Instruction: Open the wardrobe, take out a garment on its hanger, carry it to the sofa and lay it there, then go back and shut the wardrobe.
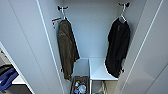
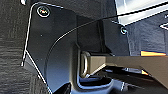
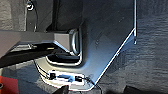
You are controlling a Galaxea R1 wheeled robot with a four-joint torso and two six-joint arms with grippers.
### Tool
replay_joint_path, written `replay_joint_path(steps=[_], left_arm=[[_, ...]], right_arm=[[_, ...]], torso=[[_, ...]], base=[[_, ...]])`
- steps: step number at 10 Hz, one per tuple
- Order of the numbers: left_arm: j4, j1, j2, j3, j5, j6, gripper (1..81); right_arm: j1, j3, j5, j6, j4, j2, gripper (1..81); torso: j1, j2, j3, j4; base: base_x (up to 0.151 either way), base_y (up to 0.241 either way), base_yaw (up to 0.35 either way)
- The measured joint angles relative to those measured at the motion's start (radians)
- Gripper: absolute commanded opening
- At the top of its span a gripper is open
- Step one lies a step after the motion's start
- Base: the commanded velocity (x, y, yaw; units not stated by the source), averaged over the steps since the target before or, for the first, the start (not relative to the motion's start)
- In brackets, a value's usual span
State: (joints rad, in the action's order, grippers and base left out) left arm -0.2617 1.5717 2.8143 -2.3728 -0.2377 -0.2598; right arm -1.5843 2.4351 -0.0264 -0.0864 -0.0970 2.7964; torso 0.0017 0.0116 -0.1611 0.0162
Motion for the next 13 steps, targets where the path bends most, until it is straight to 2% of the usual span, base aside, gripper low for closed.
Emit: replay_joint_path(steps=[3,13], left_arm=[[0.000,0.000,0.000,0.000,-0.001,0.000,81.1],[0.000,0.000,0.001,0.000,-0.001,0.000,81.1]], right_arm=[[0.003,0.006,-0.003,0.000,0.000,0.013,81.1],[0.009,0.004,-0.005,0.000,-0.001,0.016,81.1]], torso=[[0.000,0.000,0.000,0.000],[-0.002,0.002,0.001,0.000]], base=[[0.023,0.000,0.000],[0.086,0.000,0.000]])
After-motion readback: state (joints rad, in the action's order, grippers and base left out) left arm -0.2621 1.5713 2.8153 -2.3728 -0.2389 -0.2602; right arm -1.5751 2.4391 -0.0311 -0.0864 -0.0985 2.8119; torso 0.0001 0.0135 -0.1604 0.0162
